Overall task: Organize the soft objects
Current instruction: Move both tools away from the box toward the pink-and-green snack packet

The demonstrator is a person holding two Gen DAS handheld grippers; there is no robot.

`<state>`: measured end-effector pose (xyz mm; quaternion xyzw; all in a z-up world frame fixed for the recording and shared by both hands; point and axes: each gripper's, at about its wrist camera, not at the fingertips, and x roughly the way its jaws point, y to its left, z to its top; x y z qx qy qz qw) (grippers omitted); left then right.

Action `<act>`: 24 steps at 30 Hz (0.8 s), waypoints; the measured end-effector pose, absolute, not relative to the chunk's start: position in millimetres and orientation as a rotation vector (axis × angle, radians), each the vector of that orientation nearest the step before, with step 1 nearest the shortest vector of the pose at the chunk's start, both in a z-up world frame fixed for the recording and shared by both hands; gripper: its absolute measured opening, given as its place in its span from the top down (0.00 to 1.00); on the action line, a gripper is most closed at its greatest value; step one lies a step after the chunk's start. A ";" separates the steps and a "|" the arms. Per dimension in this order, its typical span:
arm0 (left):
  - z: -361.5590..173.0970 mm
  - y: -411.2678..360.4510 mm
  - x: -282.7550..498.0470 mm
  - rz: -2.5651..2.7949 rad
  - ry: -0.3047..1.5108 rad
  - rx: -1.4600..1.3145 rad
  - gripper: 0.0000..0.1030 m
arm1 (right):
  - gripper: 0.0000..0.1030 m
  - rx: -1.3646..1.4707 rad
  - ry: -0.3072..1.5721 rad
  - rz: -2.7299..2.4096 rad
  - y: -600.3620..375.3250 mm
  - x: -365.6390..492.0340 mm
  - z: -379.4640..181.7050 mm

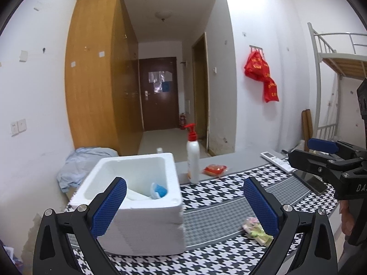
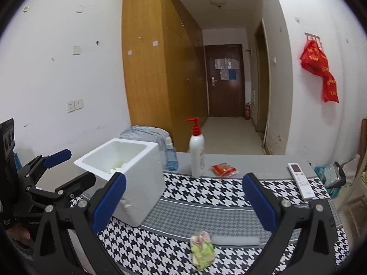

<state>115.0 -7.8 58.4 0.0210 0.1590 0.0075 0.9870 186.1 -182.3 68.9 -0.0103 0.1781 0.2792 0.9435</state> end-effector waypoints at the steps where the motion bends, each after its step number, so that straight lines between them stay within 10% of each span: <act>1: 56.6 -8.5 114.8 0.012 0.321 0.042 0.01 | 0.00 -0.016 0.367 0.563 -185.6 187.1 67.5; 24: 31.7 -36.9 149.6 -0.079 0.396 0.026 0.01 | 0.00 0.011 0.408 0.458 -225.4 197.4 45.1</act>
